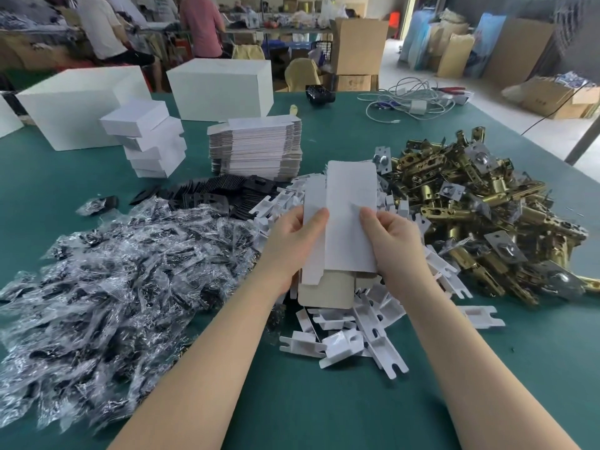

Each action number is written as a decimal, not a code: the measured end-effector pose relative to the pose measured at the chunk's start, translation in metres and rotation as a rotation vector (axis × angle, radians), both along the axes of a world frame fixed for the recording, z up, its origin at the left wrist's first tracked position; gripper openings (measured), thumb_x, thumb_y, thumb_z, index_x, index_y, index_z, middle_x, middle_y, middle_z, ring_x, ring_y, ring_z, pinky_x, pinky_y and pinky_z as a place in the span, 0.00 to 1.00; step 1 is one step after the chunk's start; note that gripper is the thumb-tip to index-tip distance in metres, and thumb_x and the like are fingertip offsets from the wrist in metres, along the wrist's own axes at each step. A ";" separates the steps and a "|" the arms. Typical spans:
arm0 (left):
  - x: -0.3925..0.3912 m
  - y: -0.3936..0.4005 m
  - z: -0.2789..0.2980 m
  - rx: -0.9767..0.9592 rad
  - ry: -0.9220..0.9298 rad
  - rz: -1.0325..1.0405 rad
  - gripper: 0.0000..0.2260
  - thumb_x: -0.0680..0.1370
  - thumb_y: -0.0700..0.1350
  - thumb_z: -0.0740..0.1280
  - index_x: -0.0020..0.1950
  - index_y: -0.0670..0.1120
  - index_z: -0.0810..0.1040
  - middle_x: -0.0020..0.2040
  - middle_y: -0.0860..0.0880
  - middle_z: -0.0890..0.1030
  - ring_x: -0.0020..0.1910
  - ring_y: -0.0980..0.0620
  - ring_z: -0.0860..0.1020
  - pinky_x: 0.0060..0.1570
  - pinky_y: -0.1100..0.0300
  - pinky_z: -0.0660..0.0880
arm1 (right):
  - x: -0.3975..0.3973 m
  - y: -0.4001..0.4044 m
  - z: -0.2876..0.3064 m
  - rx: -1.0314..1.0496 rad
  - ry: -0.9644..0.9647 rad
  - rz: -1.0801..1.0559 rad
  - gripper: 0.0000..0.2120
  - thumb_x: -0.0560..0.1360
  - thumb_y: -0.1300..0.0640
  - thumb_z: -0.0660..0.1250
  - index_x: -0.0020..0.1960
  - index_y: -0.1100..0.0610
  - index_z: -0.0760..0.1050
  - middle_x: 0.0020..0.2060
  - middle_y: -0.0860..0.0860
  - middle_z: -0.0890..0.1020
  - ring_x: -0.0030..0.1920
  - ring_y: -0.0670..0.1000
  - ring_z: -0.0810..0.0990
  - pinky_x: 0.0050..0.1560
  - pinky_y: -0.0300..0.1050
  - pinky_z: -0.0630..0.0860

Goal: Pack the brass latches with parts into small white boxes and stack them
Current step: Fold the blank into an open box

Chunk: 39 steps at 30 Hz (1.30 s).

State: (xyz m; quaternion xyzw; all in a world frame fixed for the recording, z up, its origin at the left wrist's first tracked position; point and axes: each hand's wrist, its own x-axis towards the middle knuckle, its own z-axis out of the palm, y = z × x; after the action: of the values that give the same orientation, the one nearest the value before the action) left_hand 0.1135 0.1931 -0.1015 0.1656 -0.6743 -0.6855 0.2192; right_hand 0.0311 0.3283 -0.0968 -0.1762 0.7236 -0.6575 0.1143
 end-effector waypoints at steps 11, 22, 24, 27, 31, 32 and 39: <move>-0.006 -0.006 -0.001 0.477 0.034 -0.029 0.38 0.78 0.69 0.57 0.82 0.52 0.50 0.78 0.44 0.64 0.74 0.43 0.66 0.72 0.42 0.62 | 0.011 0.001 0.003 -0.319 -0.113 0.348 0.14 0.83 0.54 0.59 0.60 0.40 0.80 0.50 0.50 0.85 0.32 0.43 0.78 0.30 0.34 0.74; 0.003 -0.002 0.008 0.268 0.167 -0.135 0.15 0.81 0.55 0.62 0.66 0.54 0.75 0.61 0.40 0.78 0.54 0.43 0.80 0.50 0.43 0.82 | -0.001 0.005 0.006 -0.472 -0.251 0.329 0.15 0.82 0.56 0.60 0.63 0.55 0.80 0.52 0.55 0.84 0.45 0.51 0.83 0.38 0.39 0.78; 0.007 -0.006 0.009 0.257 0.177 -0.232 0.17 0.76 0.54 0.70 0.64 0.54 0.76 0.59 0.43 0.80 0.53 0.48 0.82 0.46 0.54 0.82 | -0.005 0.010 0.006 -0.506 -0.266 0.359 0.16 0.82 0.57 0.58 0.67 0.58 0.76 0.51 0.57 0.83 0.45 0.51 0.82 0.40 0.41 0.79; 0.011 -0.008 0.008 0.243 0.198 -0.308 0.26 0.65 0.57 0.81 0.60 0.54 0.79 0.60 0.47 0.80 0.53 0.49 0.83 0.47 0.57 0.82 | -0.011 0.017 0.006 -0.457 -0.239 0.434 0.17 0.82 0.58 0.58 0.70 0.56 0.73 0.55 0.56 0.82 0.48 0.50 0.80 0.45 0.41 0.78; 0.011 -0.012 0.006 0.257 0.179 -0.295 0.30 0.59 0.58 0.83 0.58 0.51 0.80 0.62 0.44 0.80 0.53 0.46 0.83 0.45 0.58 0.82 | -0.014 0.023 0.004 -0.383 -0.216 0.478 0.19 0.78 0.54 0.67 0.69 0.53 0.74 0.58 0.55 0.81 0.53 0.52 0.78 0.49 0.43 0.79; 0.011 -0.014 0.005 0.249 0.172 -0.287 0.30 0.58 0.58 0.83 0.56 0.51 0.81 0.63 0.44 0.80 0.53 0.46 0.83 0.44 0.59 0.82 | -0.014 0.024 0.004 -0.365 -0.216 0.487 0.19 0.76 0.54 0.68 0.67 0.52 0.76 0.58 0.55 0.81 0.53 0.52 0.79 0.51 0.43 0.79; 0.015 -0.025 -0.001 0.094 0.110 -0.265 0.16 0.60 0.46 0.83 0.43 0.57 0.83 0.57 0.62 0.82 0.45 0.56 0.83 0.38 0.61 0.80 | -0.015 0.027 0.005 -0.208 -0.093 0.491 0.15 0.62 0.55 0.77 0.49 0.50 0.84 0.65 0.45 0.79 0.50 0.53 0.85 0.51 0.47 0.82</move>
State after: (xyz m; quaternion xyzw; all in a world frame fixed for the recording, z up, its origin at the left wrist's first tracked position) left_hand 0.1280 0.1679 -0.1024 0.0476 -0.6442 -0.7473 0.1556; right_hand 0.0165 0.3550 -0.0923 -0.3269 0.5815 -0.6884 0.2849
